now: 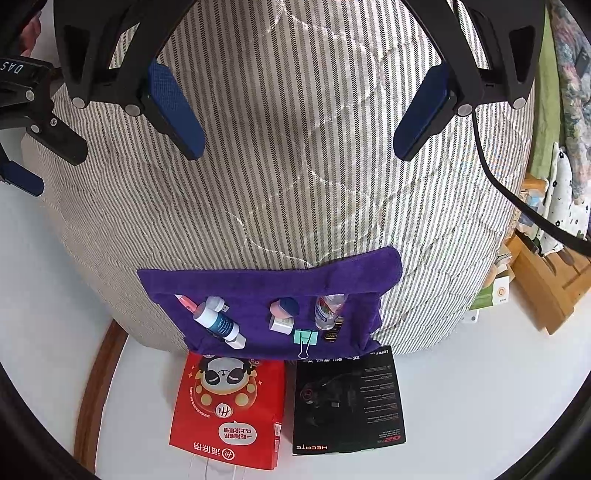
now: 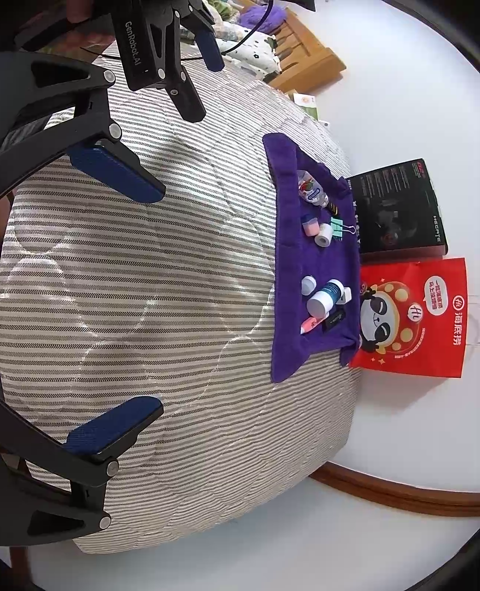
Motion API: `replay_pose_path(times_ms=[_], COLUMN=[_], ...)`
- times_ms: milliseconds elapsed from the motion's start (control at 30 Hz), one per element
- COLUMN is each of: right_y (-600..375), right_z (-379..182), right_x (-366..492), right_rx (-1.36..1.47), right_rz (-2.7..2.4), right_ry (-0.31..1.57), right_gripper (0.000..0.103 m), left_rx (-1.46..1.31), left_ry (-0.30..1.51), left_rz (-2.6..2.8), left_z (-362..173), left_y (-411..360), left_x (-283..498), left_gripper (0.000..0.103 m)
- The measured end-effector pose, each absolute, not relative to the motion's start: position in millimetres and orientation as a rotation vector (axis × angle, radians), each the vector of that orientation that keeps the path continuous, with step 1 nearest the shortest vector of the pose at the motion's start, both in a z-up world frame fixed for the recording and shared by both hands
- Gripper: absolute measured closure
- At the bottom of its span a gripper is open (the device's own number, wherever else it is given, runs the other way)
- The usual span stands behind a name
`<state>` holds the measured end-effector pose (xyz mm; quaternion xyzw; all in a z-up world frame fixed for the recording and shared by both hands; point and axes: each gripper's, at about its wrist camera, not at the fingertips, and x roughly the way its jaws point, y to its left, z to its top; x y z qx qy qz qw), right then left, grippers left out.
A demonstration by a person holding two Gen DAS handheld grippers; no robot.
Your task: Organize rigid objects
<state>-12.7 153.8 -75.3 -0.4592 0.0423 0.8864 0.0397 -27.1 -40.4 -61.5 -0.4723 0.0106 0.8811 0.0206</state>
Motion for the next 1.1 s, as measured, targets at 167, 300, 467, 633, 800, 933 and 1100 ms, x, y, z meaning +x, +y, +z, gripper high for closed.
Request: replay_pose_path(times_ms=[167, 300, 467, 633, 800, 933, 1100], right_y=[152.6, 152.3, 152.2, 152.0, 152.1, 152.6, 153.4], right_z=[-76.3, -76.2, -76.2, -76.8, -77.4, -76.6, -75.2], right_x=[-12.8, -12.8, -12.1, -12.2, -10.3, -9.0, -7.6], right_rx=[-1.414, -1.413, -1.414, -1.414, -1.411, -1.406, -1.403], right_rz=[2.713, 2.712, 2.709, 2.709, 2.705, 2.707, 2.707], right_ry=[0.127, 0.125, 0.125, 0.12, 0.129, 0.13, 0.13], right_gripper=[0.0, 0.0, 0.0, 0.0, 0.0, 0.0, 0.0], left_rx=[-1.46, -1.459, -1.458, -1.457, -1.453, -1.451, -1.446], left_ry=[0.039, 0.037, 0.033, 0.035, 0.036, 0.039, 0.035], left_rz=[2.736, 2.734, 2.737, 2.735, 2.735, 2.735, 2.733], left_z=[-61.2, -60.9, -59.7, -59.8, -59.5, -58.8, -57.1], left_y=[-40.4, -41.7, -43.4, -43.4, -43.0, -40.8, -39.4], left_x=[-26.4, -26.0, -24.9, -25.2, -23.9, -23.1, -22.1], left_gripper=[0.0, 0.0, 0.0, 0.0, 0.0, 0.0, 0.0])
